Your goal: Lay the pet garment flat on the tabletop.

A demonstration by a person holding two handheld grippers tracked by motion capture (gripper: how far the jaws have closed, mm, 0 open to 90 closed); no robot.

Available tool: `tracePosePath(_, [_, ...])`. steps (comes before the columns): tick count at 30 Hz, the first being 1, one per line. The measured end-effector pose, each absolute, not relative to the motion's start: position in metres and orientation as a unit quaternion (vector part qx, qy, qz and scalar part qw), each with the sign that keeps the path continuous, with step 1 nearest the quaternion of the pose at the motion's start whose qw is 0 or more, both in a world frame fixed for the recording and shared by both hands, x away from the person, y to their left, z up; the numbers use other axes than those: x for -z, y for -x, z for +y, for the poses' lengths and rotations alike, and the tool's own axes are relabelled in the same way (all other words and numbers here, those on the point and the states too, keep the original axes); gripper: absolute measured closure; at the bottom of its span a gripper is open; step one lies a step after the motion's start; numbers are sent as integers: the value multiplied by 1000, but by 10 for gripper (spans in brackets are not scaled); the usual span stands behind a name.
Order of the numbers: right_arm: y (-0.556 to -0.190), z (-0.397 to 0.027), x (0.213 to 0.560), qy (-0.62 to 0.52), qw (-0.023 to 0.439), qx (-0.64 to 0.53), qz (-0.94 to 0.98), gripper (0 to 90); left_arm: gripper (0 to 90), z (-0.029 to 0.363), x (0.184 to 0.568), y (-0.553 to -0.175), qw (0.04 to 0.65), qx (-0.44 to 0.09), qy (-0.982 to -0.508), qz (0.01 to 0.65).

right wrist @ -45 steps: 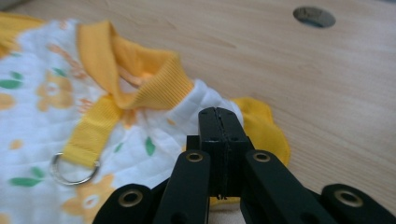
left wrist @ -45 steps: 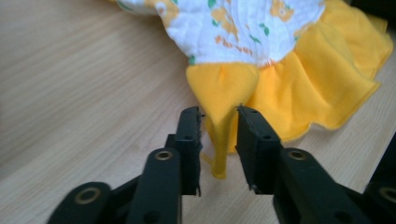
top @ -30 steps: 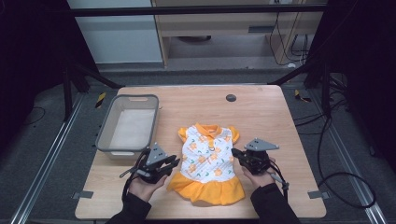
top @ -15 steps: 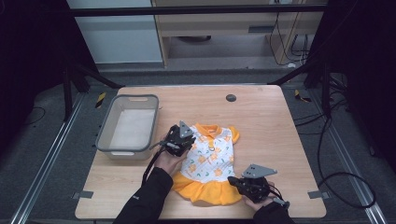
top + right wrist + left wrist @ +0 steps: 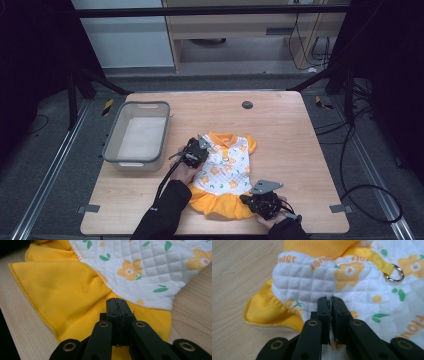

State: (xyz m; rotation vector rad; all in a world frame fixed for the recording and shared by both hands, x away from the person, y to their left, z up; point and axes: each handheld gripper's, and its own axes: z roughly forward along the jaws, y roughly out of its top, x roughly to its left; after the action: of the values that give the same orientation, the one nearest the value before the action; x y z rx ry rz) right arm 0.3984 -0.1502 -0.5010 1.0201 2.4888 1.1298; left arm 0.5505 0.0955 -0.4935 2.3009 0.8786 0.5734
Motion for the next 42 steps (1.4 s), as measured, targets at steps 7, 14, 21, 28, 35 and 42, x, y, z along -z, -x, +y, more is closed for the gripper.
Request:
tracePosePath(7, [-402,-155,500,-348,117,-371,853,900,868,104,494,-561,301,-219,-858,353])
tracePosePath(14, [-409,-169,498,-355,126,-362,853,900,875,101,494,-565,295,-229,-860,348])
tracePosePath(21, [-409,-169,498,-354,130,-360,853,900,862,100,492,-570,301,-214,-856,362])
tracePosePath(28, [-408,-170,492,-356,123,-390,841,900,767,116,458,-545,357,-196,-845,346])
tracePosePath(35, [-400,-172,483,-350,138,-416,828,900,700,147,433,-481,366,-191,-855,314])
tracePosePath(42, [-392,-176,485,-357,145,-410,827,797,627,173,446,-426,370,-180,-854,319])
